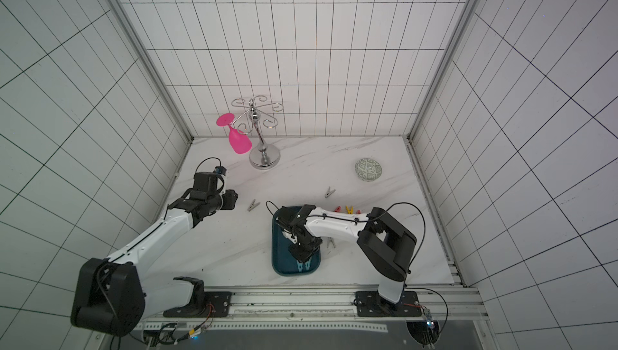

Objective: Take the clothespins out of the storage box
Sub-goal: Pick up the clothespin from the storage box.

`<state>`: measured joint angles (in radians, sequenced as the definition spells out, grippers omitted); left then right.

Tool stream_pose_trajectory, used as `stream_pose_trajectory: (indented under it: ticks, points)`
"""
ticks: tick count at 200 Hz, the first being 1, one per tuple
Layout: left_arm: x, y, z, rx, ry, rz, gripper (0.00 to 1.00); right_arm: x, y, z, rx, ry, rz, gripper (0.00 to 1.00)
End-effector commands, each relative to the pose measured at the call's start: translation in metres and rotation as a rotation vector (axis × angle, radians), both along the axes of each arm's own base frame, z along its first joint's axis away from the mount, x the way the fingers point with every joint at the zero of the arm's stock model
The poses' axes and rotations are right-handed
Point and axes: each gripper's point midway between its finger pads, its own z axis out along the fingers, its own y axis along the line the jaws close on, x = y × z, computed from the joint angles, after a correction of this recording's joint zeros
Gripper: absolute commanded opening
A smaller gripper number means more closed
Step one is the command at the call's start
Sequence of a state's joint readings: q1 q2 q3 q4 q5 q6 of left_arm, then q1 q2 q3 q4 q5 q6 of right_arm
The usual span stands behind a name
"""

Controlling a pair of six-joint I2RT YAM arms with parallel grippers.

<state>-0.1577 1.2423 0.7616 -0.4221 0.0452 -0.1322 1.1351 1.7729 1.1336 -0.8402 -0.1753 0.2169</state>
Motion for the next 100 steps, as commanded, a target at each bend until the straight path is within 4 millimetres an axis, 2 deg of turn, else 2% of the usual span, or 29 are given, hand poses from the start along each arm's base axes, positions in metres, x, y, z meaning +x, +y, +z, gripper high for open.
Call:
stream_pose_trajectory:
  ticks: [1,36,57,83,100]
  points:
    - [0.003,0.003,0.007,-0.008,-0.035,0.016,0.42,0.006,0.003,-0.005,-0.030,-0.035,-0.002,0.20]
    - [0.002,0.002,0.007,-0.011,-0.034,0.016,0.42,0.009,0.001,-0.009,-0.045,-0.048,-0.006,0.18]
    - [0.002,0.003,0.007,-0.010,-0.032,0.017,0.42,0.012,0.003,-0.007,-0.040,-0.065,-0.005,0.11]
    - [0.002,0.004,0.008,-0.008,-0.031,0.020,0.42,0.019,0.008,0.003,-0.004,-0.105,-0.006,0.03]
    - [0.003,0.004,0.007,-0.008,-0.031,0.022,0.42,0.024,0.012,0.014,0.028,-0.134,-0.005,0.01]
